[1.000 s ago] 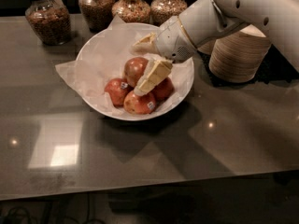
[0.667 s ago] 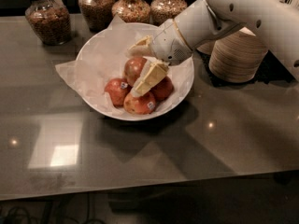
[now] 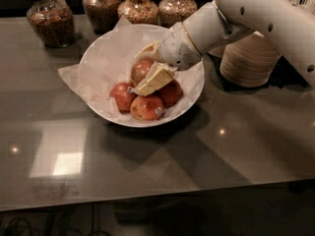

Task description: Pick apple from white bowl

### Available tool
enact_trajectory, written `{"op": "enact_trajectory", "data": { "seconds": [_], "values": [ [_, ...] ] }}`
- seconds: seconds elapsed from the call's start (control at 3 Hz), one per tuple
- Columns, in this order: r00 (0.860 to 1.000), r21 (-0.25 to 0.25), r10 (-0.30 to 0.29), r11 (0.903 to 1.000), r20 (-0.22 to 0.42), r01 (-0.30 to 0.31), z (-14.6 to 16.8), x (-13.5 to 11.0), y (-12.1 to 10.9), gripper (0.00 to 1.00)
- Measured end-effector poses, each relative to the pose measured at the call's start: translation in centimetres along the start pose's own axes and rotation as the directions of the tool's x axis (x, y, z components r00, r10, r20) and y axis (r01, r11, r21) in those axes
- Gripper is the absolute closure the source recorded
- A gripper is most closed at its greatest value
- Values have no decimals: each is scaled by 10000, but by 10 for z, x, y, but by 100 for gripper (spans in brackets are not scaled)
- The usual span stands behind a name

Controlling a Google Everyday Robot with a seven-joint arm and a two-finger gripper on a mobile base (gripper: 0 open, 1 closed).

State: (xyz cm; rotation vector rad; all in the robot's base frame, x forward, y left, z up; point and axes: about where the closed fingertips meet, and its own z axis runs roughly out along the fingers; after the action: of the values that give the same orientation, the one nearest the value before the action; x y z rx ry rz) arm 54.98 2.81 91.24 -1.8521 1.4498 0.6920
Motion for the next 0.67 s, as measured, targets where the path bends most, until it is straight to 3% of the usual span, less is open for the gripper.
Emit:
{"op": "enact_trajectory", "data": {
  "seconds": [0.33, 0.67],
  "values": [
    [10000, -1, 0, 10000, 0, 0, 0, 0, 0, 93],
    [10000, -1, -2, 10000, 4, 2, 0, 0, 0, 100]
  ]
}}
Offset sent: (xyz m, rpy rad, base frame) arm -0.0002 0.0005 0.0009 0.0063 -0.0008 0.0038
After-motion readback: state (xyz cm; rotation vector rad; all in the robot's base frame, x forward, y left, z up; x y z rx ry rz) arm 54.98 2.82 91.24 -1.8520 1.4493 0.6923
